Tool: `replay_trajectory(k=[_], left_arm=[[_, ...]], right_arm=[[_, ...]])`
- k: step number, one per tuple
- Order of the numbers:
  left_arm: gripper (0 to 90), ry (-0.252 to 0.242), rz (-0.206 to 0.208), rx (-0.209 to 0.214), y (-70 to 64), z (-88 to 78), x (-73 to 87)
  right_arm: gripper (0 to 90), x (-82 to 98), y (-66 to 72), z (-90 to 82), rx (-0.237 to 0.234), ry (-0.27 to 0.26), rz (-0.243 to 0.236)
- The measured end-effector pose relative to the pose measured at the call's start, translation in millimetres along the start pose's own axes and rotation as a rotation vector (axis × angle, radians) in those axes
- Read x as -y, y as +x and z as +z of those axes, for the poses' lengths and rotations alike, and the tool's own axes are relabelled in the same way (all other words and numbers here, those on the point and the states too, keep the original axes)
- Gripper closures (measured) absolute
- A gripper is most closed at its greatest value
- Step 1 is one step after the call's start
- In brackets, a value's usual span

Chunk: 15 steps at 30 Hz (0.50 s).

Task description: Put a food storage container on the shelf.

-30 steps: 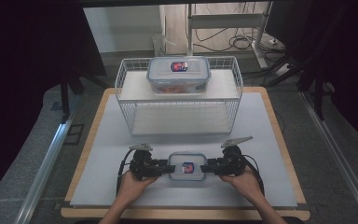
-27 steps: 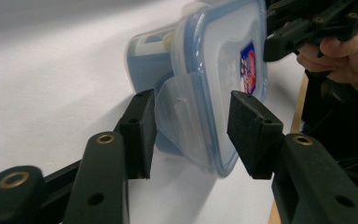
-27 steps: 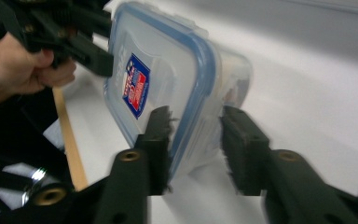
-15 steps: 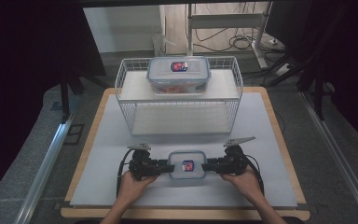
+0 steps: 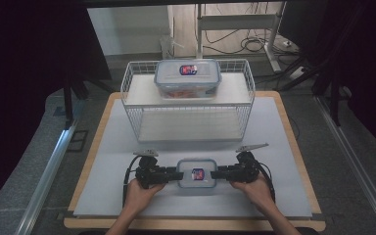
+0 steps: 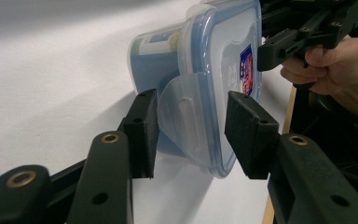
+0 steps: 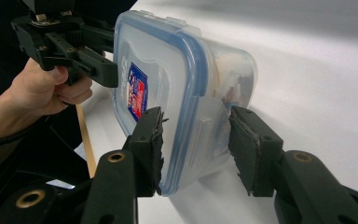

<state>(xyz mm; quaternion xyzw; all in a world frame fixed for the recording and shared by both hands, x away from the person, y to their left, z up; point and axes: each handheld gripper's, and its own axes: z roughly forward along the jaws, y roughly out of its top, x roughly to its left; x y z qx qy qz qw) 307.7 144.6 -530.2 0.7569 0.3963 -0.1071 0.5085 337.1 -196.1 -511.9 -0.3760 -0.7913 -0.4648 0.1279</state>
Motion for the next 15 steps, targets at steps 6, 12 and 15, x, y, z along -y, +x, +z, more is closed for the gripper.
replay_trajectory(k=[6,12,15], left_arm=[[55.9,-0.003,-0.016,0.005,0.5,1.1,-2.2],[54.6,-0.004,-0.025,-0.012,0.6,1.8,-5.9],[54.4,-0.007,-0.027,-0.010,1.1,1.0,-6.9]], right_arm=[[55.7,0.1,1.3,-1.2,0.011,-0.012,-0.002],[56.5,-1.9,5.9,-2.2,0.034,-0.032,-0.018],[56.9,-2.0,5.5,-2.1,0.027,-0.038,-0.011]])
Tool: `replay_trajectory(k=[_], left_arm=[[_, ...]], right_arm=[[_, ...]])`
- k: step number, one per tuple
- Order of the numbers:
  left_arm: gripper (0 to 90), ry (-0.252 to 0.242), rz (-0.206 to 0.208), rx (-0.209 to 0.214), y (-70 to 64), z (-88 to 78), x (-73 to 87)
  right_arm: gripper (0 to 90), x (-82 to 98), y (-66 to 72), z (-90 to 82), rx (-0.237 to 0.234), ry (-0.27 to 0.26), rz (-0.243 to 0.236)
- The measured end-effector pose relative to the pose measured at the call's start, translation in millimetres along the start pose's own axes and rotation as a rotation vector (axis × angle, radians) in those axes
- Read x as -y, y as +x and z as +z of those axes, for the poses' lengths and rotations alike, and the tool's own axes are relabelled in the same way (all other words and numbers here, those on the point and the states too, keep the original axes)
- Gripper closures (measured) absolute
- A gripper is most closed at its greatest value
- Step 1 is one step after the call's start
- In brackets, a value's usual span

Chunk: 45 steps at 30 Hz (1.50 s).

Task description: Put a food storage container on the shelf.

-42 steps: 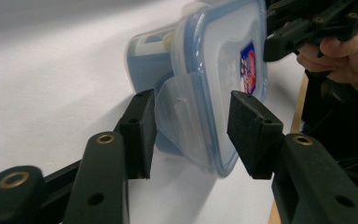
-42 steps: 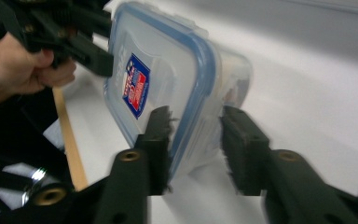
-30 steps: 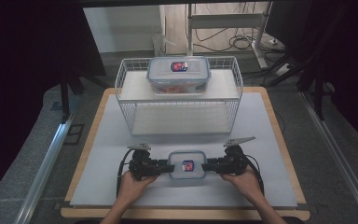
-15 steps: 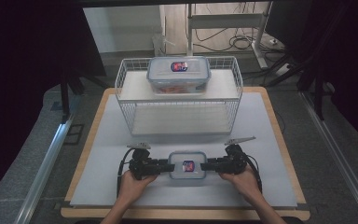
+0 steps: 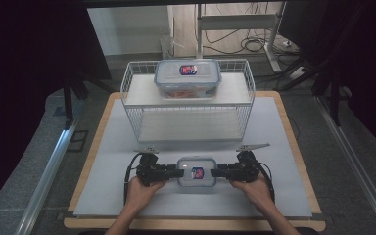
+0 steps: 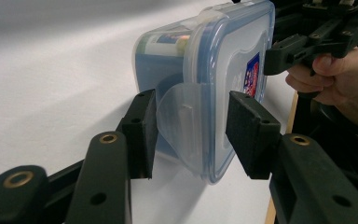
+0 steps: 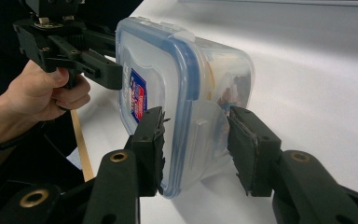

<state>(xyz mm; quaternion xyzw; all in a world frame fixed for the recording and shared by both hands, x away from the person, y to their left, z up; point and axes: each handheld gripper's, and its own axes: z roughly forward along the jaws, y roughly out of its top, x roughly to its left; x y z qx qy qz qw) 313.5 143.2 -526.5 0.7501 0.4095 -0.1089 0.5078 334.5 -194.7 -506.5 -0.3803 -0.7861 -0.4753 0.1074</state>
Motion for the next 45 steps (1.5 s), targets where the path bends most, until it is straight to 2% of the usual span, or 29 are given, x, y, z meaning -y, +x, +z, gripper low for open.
replay_trajectory(k=[4,6,13,14,22,25,29,31,36,39,45], left_arm=[[54.5,-0.010,0.006,0.001,-1.8,-3.0,-3.3],[54.5,-0.030,0.011,0.013,-2.6,-8.4,-7.7],[54.7,-0.046,0.039,0.000,-9.3,-16.0,-16.9],[54.9,-0.049,0.044,0.002,-9.8,-17.2,-18.3],[56.0,-0.084,0.073,0.015,-17.9,-32.3,-37.5],[56.2,-0.094,0.085,0.016,-22.3,-37.9,-46.8],[58.4,-0.130,0.093,0.052,-27.2,-50.1,-61.7],[58.2,-0.126,0.104,0.037,-30.0,-52.5,-67.0],[58.2,-0.148,0.113,0.039,-33.8,-59.9,-76.5],[58.2,-0.152,0.119,0.035,-35.8,-63.1,-80.6],[58.2,-0.175,0.124,0.026,-43.5,-73.9,-98.6]], right_arm=[[57.1,-1.7,1.1,-1.4,-0.004,-0.010,-0.008],[58.5,-4.9,3.3,-4.9,-0.018,-0.033,-0.014],[58.9,-12.4,6.1,-9.1,-0.045,-0.060,-0.013],[58.9,-15.6,7.7,-10.8,-0.044,-0.064,-0.024],[58.8,-30.6,15.7,-18.8,-0.058,-0.097,-0.043],[58.9,-40.1,20.5,-23.5,-0.054,-0.106,-0.060],[58.7,-58.0,26.6,-33.2,-0.074,-0.130,-0.065],[58.7,-65.0,29.1,-35.7,-0.072,-0.135,-0.083],[58.7,-79.4,37.1,-40.5,-0.056,-0.135,-0.112],[58.6,-84.6,39.2,-42.2,-0.058,-0.139,-0.116],[58.5,-107.1,45.8,-49.1,-0.068,-0.155,-0.118]])
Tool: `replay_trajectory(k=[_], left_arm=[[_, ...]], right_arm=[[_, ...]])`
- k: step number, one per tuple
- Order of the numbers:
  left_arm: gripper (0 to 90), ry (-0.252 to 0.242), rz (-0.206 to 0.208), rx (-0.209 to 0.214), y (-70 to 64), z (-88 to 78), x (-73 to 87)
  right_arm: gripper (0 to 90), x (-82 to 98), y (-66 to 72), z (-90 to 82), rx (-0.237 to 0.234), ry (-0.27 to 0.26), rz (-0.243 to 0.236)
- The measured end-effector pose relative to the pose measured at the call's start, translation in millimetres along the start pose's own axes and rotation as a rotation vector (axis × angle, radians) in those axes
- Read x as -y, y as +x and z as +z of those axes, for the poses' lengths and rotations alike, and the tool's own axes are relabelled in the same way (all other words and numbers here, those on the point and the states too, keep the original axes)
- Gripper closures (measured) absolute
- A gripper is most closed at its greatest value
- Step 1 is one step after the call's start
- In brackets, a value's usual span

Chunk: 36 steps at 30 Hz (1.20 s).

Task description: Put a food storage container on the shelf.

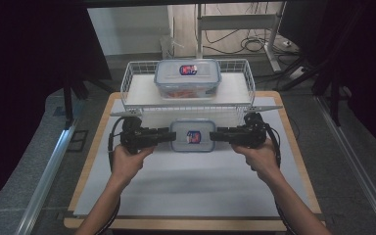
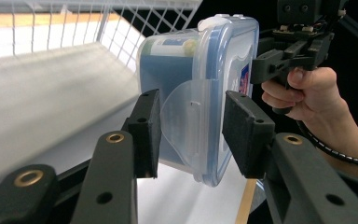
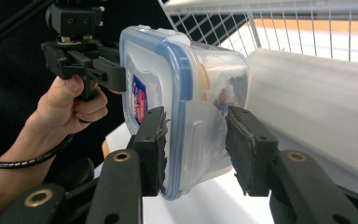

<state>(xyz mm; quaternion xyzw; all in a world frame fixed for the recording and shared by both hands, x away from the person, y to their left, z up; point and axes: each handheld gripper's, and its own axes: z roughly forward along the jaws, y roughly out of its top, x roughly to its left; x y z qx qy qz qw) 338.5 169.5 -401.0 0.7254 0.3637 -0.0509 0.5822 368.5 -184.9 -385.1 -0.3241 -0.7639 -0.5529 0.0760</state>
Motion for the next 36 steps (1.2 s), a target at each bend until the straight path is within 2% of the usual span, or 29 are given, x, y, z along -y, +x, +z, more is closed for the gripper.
replay_trajectory(k=[1,2,5,8,10,12,14,15,19,20,21,26,32,36], left_arm=[[58.2,-0.001,0.012,-0.005,-1.9,-3.0,-8.4],[58.2,-0.001,0.012,-0.005,-1.9,-3.0,-8.4],[58.1,-0.012,0.018,-0.010,-6.4,-7.0,-21.5],[58.1,-0.027,0.027,-0.017,-11.8,-13.1,-40.4],[58.1,-0.030,0.031,-0.020,-12.9,-14.8,-45.2],[57.8,-0.036,0.037,-0.034,-15.9,-18.7,-60.0],[57.6,-0.038,0.041,-0.037,-16.3,-19.8,-64.8],[57.6,-0.043,0.042,-0.040,-16.4,-21.9,-74.5],[57.6,-0.051,0.043,-0.045,-16.6,-25.2,-88.7],[57.5,-0.052,0.046,-0.048,-16.4,-26.2,-93.4],[57.5,-0.055,0.045,-0.049,-16.3,-27.0,-97.9],[57.5,-0.074,0.039,-0.047,-11.8,-29.6,-122.3],[57.5,-0.085,0.024,-0.043,-4.7,-28.5,-138.3],[57.5,-0.088,0.012,-0.046,3.5,-26.5,-147.9]], right_arm=[[58.5,-4.0,0.8,-0.6,-0.002,-0.004,-0.001],[58.5,-8.2,1.9,-1.5,-0.002,-0.006,-0.001],[58.5,-16.6,4.2,-3.5,-0.003,-0.014,-0.005],[58.4,-34.3,8.8,-7.3,-0.005,-0.030,-0.016],[58.4,-38.9,9.8,-8.0,-0.005,-0.035,-0.017],[58.4,-53.9,13.0,-9.7,-0.004,-0.049,-0.025],[58.4,-57.4,13.7,-9.9,-0.002,-0.053,-0.027],[58.3,-68.2,15.6,-10.7,0.003,-0.062,-0.032],[58.2,-81.4,16.7,-11.5,0.008,-0.076,-0.033],[58.2,-90.5,16.9,-11.8,0.008,-0.084,-0.030],[58.2,-90.5,16.9,-11.8,0.008,-0.084,-0.030],[58.1,-116.3,15.3,-12.4,0.015,-0.100,-0.022],[57.8,-133.9,12.5,-12.0,0.027,-0.112,-0.017],[57.6,-148.1,3.9,-8.1,0.036,-0.123,-0.002]])
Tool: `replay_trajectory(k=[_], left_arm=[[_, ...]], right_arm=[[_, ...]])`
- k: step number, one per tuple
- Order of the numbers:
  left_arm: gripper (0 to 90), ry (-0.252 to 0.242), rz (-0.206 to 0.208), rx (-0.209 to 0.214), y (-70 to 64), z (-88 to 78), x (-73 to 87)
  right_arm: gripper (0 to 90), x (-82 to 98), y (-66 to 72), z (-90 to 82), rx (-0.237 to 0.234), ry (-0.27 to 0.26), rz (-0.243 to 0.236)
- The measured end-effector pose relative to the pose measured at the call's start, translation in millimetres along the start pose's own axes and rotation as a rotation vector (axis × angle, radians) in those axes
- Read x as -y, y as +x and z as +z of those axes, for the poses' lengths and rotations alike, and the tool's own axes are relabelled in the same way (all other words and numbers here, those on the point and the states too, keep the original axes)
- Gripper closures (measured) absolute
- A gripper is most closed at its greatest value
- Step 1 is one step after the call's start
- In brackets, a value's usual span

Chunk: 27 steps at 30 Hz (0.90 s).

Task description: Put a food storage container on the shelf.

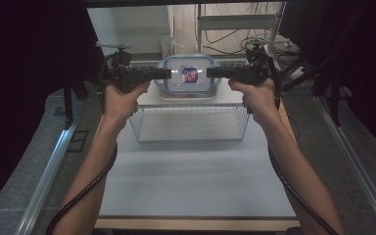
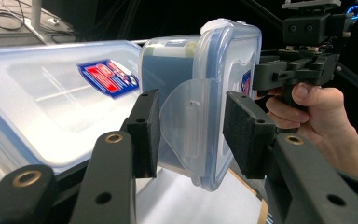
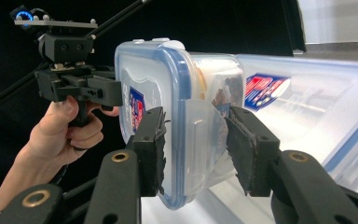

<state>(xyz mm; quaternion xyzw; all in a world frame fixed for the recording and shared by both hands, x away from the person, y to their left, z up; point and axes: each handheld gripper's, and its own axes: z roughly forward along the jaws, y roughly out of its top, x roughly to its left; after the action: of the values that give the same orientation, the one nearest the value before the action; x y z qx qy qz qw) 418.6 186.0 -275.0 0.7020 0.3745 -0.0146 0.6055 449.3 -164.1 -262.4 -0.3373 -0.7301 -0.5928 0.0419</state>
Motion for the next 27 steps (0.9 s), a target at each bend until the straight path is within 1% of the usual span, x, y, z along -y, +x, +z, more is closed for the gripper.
replay_trajectory(k=[1,2,3,6,7,8,10,11,13,14,15,19,20,22,23,26,27], left_arm=[[57.5,-0.003,-0.001,-0.001,2.1,0.9,-1.8],[57.5,-0.006,-0.004,-0.001,4.1,1.6,-3.5],[57.5,-0.010,-0.009,0.000,8.7,3.1,-6.5],[57.5,-0.014,-0.021,0.002,15.8,5.9,-9.9],[57.5,-0.017,-0.027,0.003,18.2,7.0,-10.6],[57.5,-0.017,-0.027,0.003,18.2,7.0,-10.6],[57.5,-0.019,-0.046,0.002,25.1,10.8,-11.7],[57.5,-0.019,-0.046,0.002,25.1,10.8,-11.7],[57.4,-0.017,-0.064,0.001,30.7,13.9,-11.8],[57.4,-0.017,-0.064,0.001,30.7,13.9,-11.8],[57.4,-0.016,-0.076,0.003,33.4,15.1,-11.7],[57.2,-0.022,-0.083,-0.001,35.4,15.6,-12.0],[57.0,-0.021,-0.084,-0.008,35.3,15.4,-12.9],[56.6,-0.020,-0.085,-0.013,35.0,15.4,-13.6],[56.4,-0.021,-0.087,-0.020,34.4,15.7,-14.5],[55.4,-0.024,-0.087,-0.032,34.1,16.6,-15.4],[55.4,-0.023,-0.076,-0.058,32.9,17.3,-15.7]], right_arm=[[57.6,0.0,0.0,0.0,0.000,0.000,0.000],[57.6,-4.3,-3.8,2.6,0.000,-0.004,0.006],[57.6,-6.1,-5.7,4.0,0.000,-0.005,0.008],[57.6,-10.5,-11.4,7.8,0.004,-0.005,0.015],[57.6,-11.7,-13.1,9.0,0.005,-0.005,0.026],[57.6,-12.7,-15.8,10.5,0.005,-0.009,0.024],[57.6,-14.3,-20.1,13.0,0.003,-0.009,0.047],[57.5,-14.9,-22.5,14.2,0.002,-0.011,0.052],[57.6,-16.2,-26.4,16.1,0.004,-0.008,0.062],[57.6,-16.7,-27.8,17.0,0.006,-0.008,0.066],[57.6,-17.3,-28.8,17.9,0.007,-0.006,0.068],[57.5,-18.1,-31.6,20.5,0.006,0.002,0.080],[57.4,-18.1,-33.5,21.5,-0.001,0.002,0.093],[57.4,-18.1,-34.4,22.0,-0.003,0.002,0.099],[57.1,-18.3,-35.7,22.8,-0.004,0.000,0.110],[56.5,-18.4,-36.8,23.1,-0.005,-0.003,0.113],[56.4,-18.5,-37.1,23.3,0.001,-0.007,0.110]])
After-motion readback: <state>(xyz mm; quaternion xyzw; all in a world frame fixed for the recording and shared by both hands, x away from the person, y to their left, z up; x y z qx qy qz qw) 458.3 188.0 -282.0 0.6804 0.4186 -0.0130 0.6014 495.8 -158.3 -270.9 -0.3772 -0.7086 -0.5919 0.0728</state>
